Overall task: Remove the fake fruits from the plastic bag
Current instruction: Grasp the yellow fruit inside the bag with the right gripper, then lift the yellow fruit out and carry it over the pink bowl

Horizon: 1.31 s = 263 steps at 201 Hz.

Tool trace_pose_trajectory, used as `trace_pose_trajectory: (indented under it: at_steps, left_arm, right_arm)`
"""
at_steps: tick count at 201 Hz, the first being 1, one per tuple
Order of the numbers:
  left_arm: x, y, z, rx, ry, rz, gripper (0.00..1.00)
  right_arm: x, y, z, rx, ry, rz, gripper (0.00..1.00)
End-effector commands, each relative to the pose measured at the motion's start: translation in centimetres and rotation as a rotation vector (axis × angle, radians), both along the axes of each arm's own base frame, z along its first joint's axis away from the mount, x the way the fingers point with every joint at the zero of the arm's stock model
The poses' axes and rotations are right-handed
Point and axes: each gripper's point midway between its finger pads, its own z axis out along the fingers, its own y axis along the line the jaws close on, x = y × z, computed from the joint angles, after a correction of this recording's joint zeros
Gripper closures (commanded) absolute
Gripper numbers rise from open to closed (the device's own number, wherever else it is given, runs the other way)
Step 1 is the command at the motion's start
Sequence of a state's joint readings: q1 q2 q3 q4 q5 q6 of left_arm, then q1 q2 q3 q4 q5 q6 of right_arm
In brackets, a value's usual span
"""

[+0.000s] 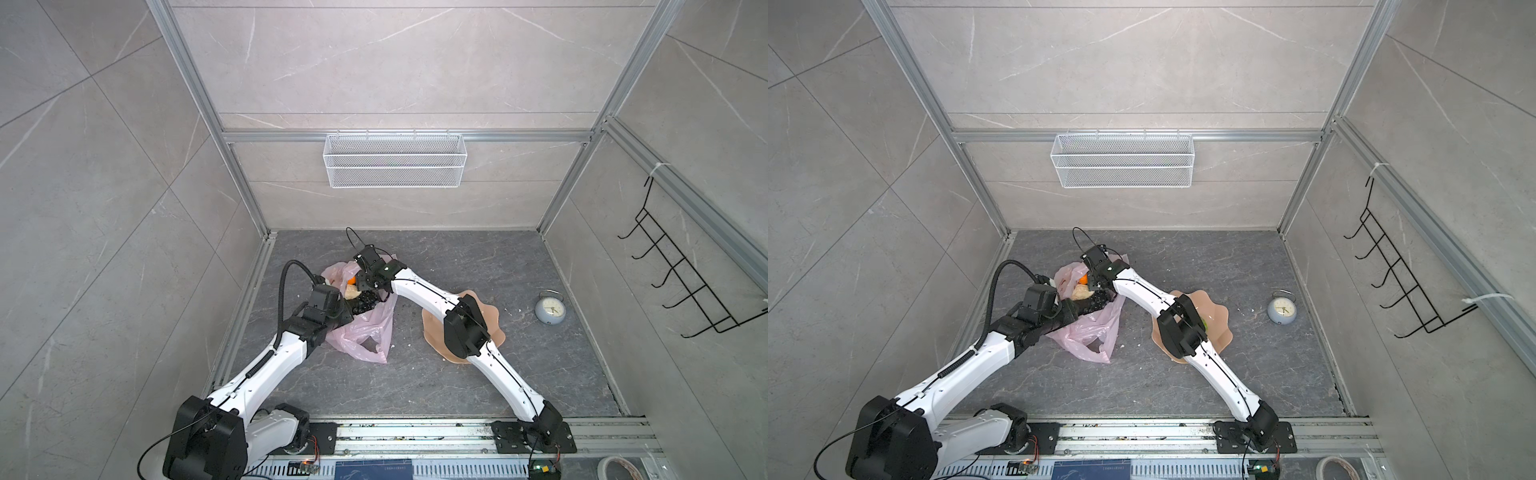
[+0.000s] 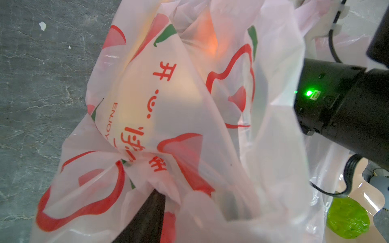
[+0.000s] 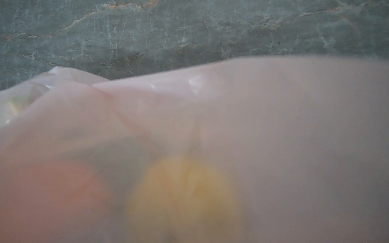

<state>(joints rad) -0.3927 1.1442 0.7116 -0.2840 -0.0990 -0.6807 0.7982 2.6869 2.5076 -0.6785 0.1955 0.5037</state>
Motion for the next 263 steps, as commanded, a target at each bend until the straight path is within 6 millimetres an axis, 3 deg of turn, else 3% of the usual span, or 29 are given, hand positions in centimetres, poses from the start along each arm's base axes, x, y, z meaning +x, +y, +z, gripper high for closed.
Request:
trace_pose_trajectory:
  at_steps: [1, 21, 24, 31, 67, 157, 263]
  left_arm:
    - [0.2, 0.0, 0.5, -0.016, -0.023, 0.002, 0.52]
    - [0.2, -0.1, 0.3, -0.017, -0.016, 0.003, 0.52]
    - [0.2, -0.1, 0.4, -0.018, -0.017, 0.003, 0.52]
    - [0.2, -0.1, 0.3, -0.019, -0.015, 0.004, 0.53]
    - [0.2, 0.0, 0.1, -0.018, -0.01, 0.008, 0.54]
    - [0.6, -0.5, 0.0, -0.032, -0.008, 0.002, 0.57]
    - [0.9, -1.0, 0.2, -0.051, -0.011, -0.014, 0.6]
  right_arm:
    - [-0.5, -0.2, 3.4, 0.007, -0.032, 0.014, 0.35]
    - [-1.1, -0.1, 4.2, 0.011, -0.032, 0.034, 0.37]
    - [-1.2, -0.1, 5.6, 0.025, -0.047, 0.037, 0.37]
    - [-1.6, 0.0, 6.4, 0.03, -0.057, 0.045, 0.37]
    - [-3.4, -0.2, 9.3, 0.086, -0.093, 0.073, 0.37]
    - [-6.9, -1.3, 10.3, 0.18, -0.057, 0.11, 0.37]
    - [-14.9, -3.8, 13.1, 0.305, -0.029, 0.199, 0.37]
